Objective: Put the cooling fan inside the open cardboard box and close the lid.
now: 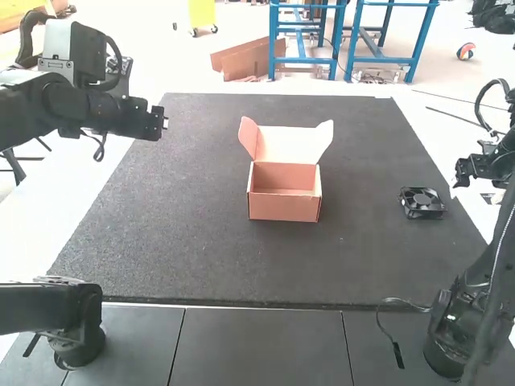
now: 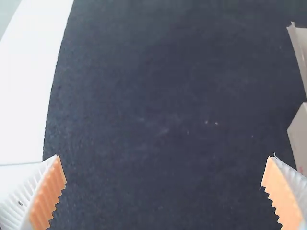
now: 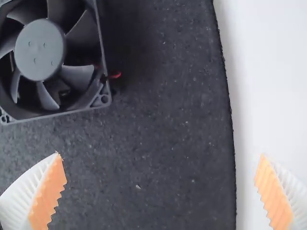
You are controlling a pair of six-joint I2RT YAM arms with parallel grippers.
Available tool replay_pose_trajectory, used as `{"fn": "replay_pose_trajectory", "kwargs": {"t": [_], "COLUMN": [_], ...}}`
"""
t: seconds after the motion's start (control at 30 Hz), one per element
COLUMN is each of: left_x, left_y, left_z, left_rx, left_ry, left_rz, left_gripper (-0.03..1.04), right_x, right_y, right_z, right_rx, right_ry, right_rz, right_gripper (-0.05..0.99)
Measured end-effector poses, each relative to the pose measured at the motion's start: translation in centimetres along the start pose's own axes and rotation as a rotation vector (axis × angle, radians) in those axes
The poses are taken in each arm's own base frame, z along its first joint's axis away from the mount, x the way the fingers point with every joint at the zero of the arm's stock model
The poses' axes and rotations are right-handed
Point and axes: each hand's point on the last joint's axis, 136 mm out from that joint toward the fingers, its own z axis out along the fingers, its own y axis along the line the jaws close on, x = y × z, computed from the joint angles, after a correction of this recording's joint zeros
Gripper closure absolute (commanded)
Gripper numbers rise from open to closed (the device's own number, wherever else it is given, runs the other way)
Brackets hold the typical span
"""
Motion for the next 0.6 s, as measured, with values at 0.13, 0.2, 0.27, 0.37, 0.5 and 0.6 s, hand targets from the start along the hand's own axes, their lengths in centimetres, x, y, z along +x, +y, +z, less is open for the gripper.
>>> {"fn": "replay_pose_trajectory", "kwargs": {"t": [0.13, 0.2, 0.27, 0.37, 0.5, 0.6], "left_x": [-0.1, -0.3, -0.4, -0.4, -0.6, -0.4], "left_y": [0.0, 0.0, 0.0, 0.0, 0.0, -0.1], "left_z": [0.0, 0.0, 0.0, 0.0, 0.2, 0.5], "left_rx": [0.0, 0.0, 0.0, 0.0, 0.0, 0.0], "left_ry": [-0.006, -0.014, -0.016, -0.018, -0.022, -0.011], "left_rz": [-0.001, -0.002, -0.001, -0.002, -0.002, -0.001], "left_gripper": [0.04, 0.04, 0.04, 0.04, 0.04, 0.04], "right_x": [-1.2, -2.2, -2.9, -3.7, -3.5, -3.5], "right_y": [-0.1, -0.3, -0.4, -0.4, -0.1, 0.2], "right_z": [0.3, 0.5, 0.8, 1.7, 2.9, 3.7], "right_rx": [-0.017, -0.019, -0.022, -0.03, -0.047, -0.056], "right_ry": [-0.013, -0.022, -0.027, -0.022, 0.019, 0.039], "right_rz": [0.004, 0.005, 0.005, 0.003, 0.002, -0.005], "right_gripper": [0.03, 0.03, 0.03, 0.03, 0.03, 0.03]}}
